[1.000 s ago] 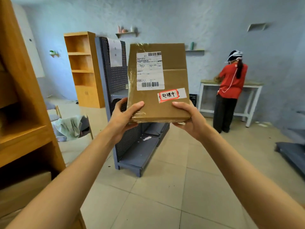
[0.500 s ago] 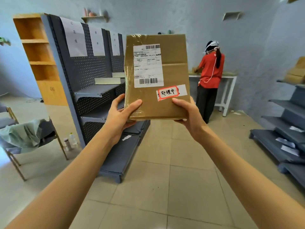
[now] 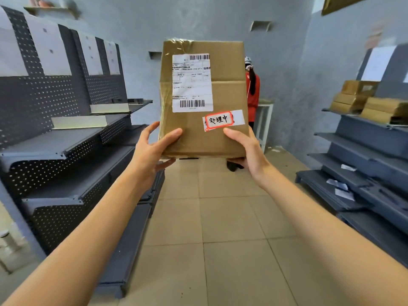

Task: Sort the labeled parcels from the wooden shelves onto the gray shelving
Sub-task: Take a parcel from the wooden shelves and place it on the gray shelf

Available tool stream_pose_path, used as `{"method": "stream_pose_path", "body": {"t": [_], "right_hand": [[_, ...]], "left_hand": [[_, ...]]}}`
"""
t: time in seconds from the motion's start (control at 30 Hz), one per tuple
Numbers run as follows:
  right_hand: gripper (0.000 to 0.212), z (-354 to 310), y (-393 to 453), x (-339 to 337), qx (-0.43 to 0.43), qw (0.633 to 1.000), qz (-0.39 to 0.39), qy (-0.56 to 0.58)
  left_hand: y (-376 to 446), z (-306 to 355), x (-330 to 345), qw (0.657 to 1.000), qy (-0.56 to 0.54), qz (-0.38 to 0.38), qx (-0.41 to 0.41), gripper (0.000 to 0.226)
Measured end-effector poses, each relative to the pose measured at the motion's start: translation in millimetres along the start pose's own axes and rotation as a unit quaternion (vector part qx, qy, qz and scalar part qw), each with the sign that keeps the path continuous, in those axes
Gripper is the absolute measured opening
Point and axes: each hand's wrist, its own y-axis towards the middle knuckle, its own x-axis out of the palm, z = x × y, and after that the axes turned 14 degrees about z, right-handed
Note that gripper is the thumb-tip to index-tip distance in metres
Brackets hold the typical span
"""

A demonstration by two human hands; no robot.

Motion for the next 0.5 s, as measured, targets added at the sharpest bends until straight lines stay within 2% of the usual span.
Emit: {"method": "stream_pose_path", "body": {"t": [0.2,0.33,0.5], "right_hand": [[0.051,49.0,84.3,21.7,0.016,1.000,0.002,0.010],[0.046,80.1,156.9,44.2,0.021,0.999,-0.029,0.013],[0.061,97.0,262.2,82.2,-0.001,0.998,-0.055,0.026]], "left_hand": [[92.7,-30.3,17.6,1.000,0.004,0.012,-0.002,0.067],[159.2,-43.4,23.8,0.999,0.031,0.017,0.017,0.070],[256.9,-35.7,41.0,0.997,0.044,0.032,0.046,0.079]]}}
